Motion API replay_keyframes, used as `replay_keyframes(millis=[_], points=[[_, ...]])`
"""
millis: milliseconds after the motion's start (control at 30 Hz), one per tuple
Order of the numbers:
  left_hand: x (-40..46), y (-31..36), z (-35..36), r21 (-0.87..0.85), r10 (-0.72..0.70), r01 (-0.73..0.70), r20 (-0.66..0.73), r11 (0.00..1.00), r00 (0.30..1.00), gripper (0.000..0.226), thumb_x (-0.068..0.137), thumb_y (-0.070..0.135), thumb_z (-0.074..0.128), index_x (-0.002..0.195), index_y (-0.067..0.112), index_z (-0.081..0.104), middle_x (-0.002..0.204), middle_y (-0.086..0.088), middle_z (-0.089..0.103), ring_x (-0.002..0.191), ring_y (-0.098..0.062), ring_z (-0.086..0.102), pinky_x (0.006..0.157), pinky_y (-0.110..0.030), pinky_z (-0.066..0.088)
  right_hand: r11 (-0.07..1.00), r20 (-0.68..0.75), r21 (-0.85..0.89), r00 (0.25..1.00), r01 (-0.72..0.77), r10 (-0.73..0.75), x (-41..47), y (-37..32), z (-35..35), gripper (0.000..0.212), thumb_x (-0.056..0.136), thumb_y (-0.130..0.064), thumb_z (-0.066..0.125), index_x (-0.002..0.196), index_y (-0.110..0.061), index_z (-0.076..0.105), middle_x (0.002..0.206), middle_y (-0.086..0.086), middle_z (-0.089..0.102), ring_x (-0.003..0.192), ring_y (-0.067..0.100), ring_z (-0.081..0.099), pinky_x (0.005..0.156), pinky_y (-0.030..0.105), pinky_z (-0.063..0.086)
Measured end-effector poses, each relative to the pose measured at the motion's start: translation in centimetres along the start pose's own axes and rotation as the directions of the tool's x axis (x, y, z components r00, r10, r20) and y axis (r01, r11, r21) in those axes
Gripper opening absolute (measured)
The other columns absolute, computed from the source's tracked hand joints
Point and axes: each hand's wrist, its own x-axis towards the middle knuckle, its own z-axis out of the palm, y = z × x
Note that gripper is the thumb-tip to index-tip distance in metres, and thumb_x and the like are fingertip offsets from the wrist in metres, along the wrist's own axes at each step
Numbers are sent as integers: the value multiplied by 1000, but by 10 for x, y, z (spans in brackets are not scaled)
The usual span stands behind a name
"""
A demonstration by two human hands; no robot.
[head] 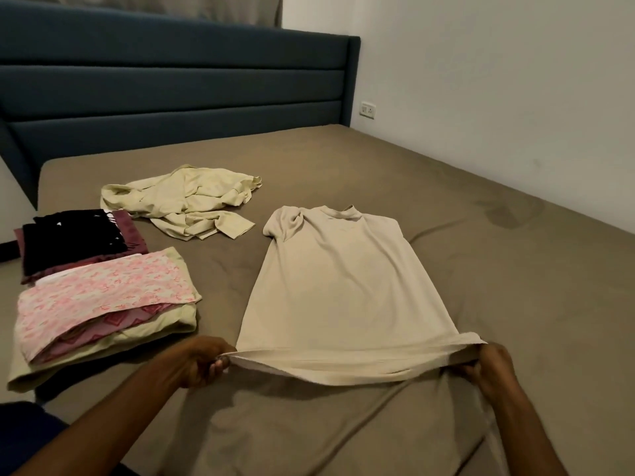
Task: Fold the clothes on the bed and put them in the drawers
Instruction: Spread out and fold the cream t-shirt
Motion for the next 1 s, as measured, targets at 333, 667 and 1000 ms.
replay_keyframes(millis=[333, 667, 1000], points=[[-109, 333, -4, -715, 726, -566, -119, 411, 677, 30, 104, 5, 45, 75, 15, 45, 40, 7, 37, 28, -2, 29, 30, -13, 21, 762, 152, 596, 896, 253, -416, 89, -327, 141, 30, 82, -28, 55, 109, -23, 66, 90, 2, 78, 96, 28, 66, 81, 46, 53], [-266, 362, -5, -584, 861, -792, -298, 177, 412, 12, 101, 12, 57, 95, 7, 65, 50, 8, 48, 40, -5, 34, 39, -14, 24, 514, 81, 781, 759, 354, -646, 13, -450, 118, 34, 69, -21, 59, 93, -27, 82, 117, 13, 75, 122, 35, 65, 91, 57, 58], [-158, 84, 2, -312, 690, -744, -282, 591, 667, 10, 89, 10, 70, 82, 9, 62, 55, -2, 43, 41, -11, 30, 40, -21, 21, 754, 138, 574, 871, 318, -472, -59, -206, 8, 19, 81, -16, 66, 79, -23, 84, 89, -1, 79, 83, 16, 75, 71, 36, 65]])
